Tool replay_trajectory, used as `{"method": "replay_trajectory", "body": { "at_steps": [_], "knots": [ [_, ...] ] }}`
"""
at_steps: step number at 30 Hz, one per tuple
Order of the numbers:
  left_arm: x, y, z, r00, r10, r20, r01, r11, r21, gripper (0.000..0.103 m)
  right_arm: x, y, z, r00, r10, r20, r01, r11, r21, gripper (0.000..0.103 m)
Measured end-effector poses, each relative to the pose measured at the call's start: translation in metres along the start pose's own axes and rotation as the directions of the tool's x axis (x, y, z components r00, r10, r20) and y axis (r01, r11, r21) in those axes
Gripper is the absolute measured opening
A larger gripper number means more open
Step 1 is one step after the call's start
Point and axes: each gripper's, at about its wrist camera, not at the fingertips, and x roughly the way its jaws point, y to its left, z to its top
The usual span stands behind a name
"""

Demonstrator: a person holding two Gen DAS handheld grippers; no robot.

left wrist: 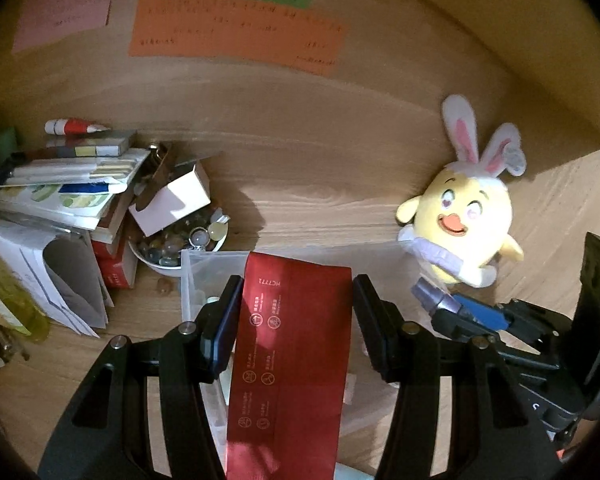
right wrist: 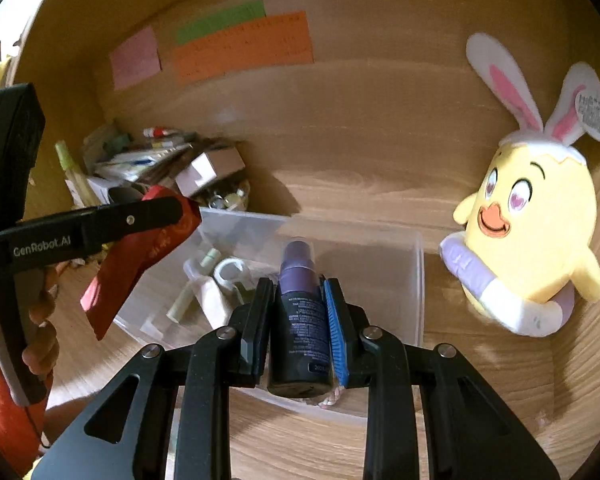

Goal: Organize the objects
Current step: 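Lift and carry the red packet over the clear bin while the right tool carries the bottle, then open the left tool to drop the red packet into the bin while the right tool releases the bottle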

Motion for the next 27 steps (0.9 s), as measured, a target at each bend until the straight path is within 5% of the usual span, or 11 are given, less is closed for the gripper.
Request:
{"method": "replay_trajectory", "body": {
  "at_steps": [27],
  "knots": [
    [0.063, -0.005, -0.015, 0.987, 0.053, -0.151, -0.051, 0.999, 0.016, 0.054, 0.054, -0.010, -0.016, 0.990, -0.054, -0.133, 0.055, 0.998, 0.004, 0.023]
  ]
}}
